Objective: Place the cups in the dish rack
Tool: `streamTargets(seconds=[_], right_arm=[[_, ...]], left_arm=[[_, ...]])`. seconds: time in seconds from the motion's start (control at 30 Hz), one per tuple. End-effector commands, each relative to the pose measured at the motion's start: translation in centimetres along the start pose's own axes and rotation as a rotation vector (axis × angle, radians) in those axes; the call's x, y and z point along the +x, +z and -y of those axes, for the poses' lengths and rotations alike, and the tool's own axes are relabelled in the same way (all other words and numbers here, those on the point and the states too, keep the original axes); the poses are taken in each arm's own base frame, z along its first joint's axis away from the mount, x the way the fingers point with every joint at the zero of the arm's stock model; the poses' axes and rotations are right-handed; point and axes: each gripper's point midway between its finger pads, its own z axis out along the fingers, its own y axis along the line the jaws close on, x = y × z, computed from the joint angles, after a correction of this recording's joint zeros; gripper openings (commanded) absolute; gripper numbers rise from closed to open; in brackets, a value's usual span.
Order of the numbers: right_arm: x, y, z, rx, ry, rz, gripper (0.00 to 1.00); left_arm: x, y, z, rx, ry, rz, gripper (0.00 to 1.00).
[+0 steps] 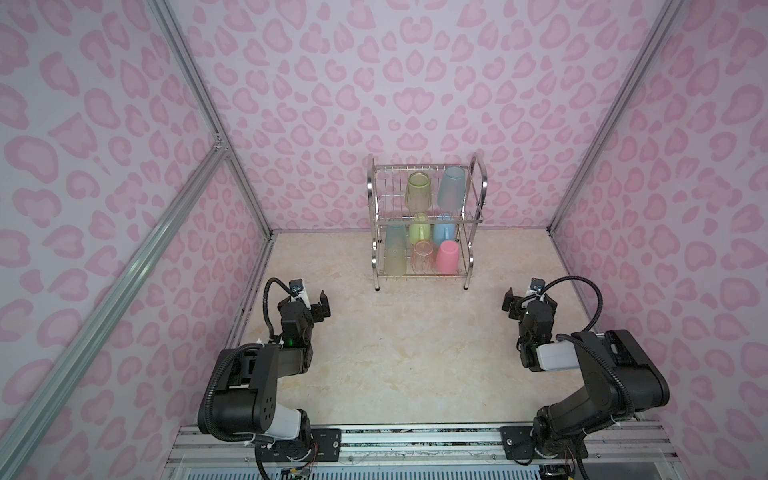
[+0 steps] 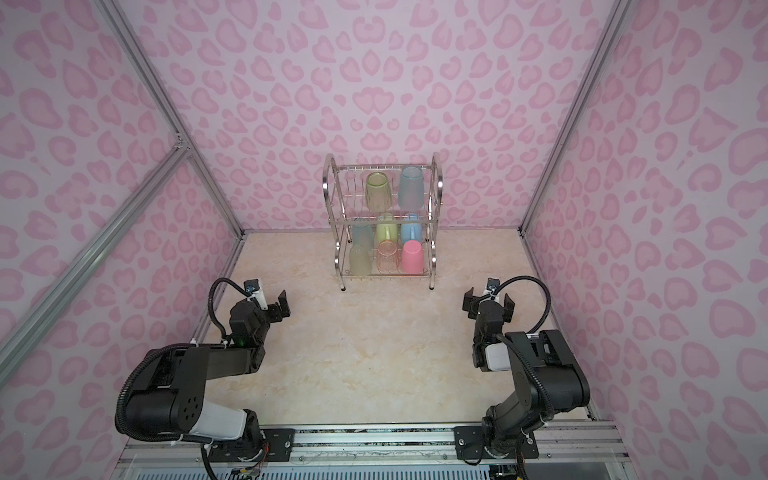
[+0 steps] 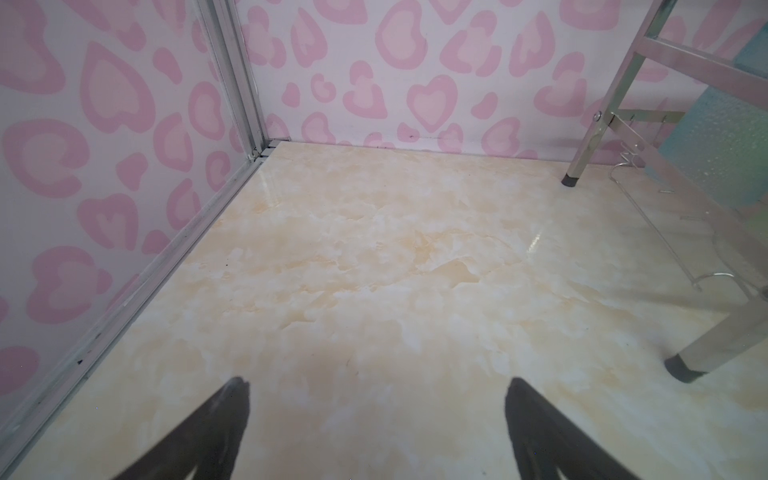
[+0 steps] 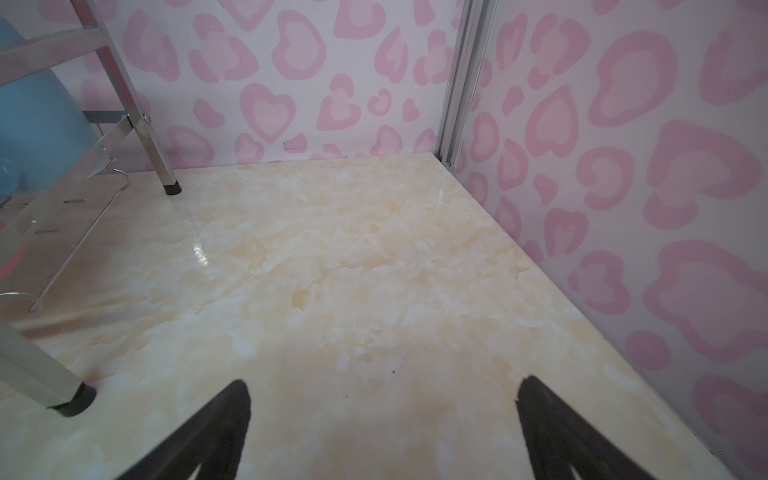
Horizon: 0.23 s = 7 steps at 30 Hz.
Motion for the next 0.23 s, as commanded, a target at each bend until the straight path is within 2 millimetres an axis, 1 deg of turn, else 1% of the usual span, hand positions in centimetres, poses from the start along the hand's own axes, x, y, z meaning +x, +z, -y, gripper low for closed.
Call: streamTargets(seconds=[0.0, 0.2], right_arm=[[-0.32, -0.07, 0.02, 0.0, 0.005, 0.014, 0.99], [-0.33, -0.08, 0.02, 0.0, 0.006, 0.015, 0.99]], left_arm=[[-1.09, 0.19, 0.25, 0.01, -0.003, 0.037, 0.98], [-1.22, -0.02, 0.2, 0.01, -0.003, 0.047, 0.98]])
